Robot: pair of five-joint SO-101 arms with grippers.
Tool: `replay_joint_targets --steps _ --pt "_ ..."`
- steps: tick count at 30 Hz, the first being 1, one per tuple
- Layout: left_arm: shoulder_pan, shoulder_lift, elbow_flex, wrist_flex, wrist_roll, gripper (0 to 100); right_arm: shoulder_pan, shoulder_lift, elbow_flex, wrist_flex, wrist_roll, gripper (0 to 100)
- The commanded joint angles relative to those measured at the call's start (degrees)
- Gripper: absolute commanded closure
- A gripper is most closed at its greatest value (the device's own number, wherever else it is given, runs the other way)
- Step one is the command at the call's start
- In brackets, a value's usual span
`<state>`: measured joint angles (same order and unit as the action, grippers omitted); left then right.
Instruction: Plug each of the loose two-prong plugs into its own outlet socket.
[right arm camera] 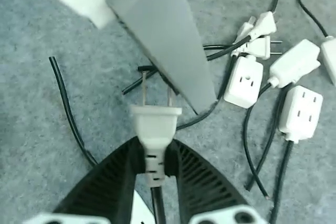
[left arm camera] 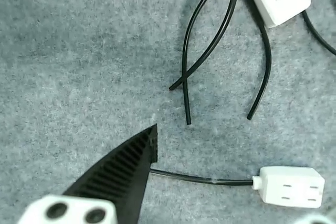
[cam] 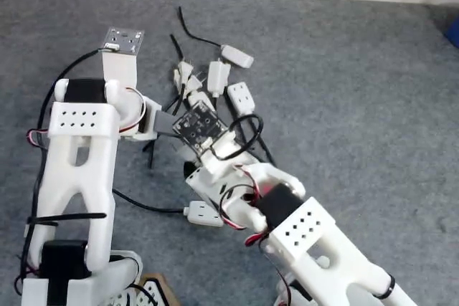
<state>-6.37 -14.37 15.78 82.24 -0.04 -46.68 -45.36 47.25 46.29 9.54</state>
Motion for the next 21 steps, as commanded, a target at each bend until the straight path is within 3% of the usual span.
replay_joint_targets --steps 1,17,21 --pt "-0.4 -0.1 0.2 -0.5 -0.3 49 2.7 -2.0 -7.8 2.4 1.6 99.2" --pt "-0.6 0.0 2.4 -1.4 -0.3 49 3.7 9.2 -8.8 3.2 1.8 99.2" --pt "-3.2 0.1 2.1 -2.2 -0.3 49 3.8 9.7 -8.8 5.4 1.8 99.2"
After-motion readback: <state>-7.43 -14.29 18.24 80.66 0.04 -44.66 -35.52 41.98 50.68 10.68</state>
